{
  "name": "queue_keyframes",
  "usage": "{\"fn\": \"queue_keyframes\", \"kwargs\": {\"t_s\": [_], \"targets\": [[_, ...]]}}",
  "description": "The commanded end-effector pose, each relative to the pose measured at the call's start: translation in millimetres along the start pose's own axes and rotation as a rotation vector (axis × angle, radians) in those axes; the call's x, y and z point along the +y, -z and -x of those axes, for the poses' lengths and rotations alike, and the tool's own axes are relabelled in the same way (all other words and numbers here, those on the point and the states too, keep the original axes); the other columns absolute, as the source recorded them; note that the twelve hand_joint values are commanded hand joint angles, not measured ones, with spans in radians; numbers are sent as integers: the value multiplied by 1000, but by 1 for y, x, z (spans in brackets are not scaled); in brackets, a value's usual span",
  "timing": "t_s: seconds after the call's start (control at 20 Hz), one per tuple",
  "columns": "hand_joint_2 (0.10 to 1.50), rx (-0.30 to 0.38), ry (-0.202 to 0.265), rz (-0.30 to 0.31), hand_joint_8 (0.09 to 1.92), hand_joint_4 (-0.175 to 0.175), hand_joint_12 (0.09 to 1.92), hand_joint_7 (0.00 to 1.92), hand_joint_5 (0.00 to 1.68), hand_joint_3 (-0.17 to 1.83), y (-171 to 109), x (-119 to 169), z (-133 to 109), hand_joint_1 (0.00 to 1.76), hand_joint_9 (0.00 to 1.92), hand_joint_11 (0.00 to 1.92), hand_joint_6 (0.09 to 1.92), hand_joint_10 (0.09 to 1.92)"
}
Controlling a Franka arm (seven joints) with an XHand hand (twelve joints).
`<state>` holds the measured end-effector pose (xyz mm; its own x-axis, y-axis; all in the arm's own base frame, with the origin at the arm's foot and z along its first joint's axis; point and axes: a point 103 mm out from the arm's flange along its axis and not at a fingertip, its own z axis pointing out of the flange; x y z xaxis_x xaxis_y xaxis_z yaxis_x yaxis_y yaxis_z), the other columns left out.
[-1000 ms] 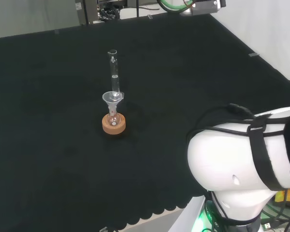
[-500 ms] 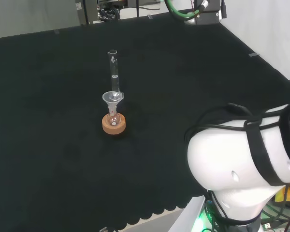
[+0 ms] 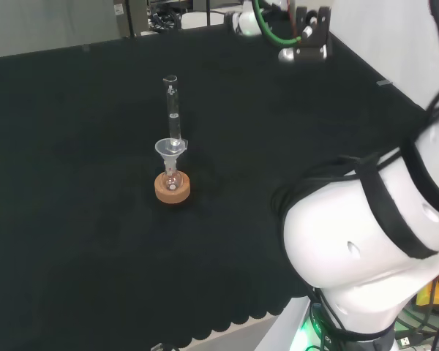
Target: Pick up the graduated cylinder.
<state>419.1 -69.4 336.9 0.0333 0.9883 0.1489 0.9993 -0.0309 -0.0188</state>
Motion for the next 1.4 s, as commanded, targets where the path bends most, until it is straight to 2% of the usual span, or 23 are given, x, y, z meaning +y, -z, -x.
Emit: {"fn": "queue_keyframes", "kwargs": {"t_s": [0.05,0.35,0.65,1.15,1.35,1.4], "targets": [[1073,108,69,27,535,7,1377,223,352,257,-71,46,19,329,386,135,87,603],[1053,201,113,20,554,3,1374,255,375,257,-117,59,16,366,427,159,87,605],[1029,248,162,-3,552,0,1367,244,386,257,-154,65,11,404,438,168,87,592],[1008,334,203,-18,576,-1,1366,305,392,270,-201,76,-9,435,499,196,87,587],[991,371,210,-2,590,-3,1363,354,413,281,-215,77,-10,469,558,227,87,576],[984,388,226,4,597,-4,1363,375,424,283,-218,77,-10,486,580,238,87,574]]}}
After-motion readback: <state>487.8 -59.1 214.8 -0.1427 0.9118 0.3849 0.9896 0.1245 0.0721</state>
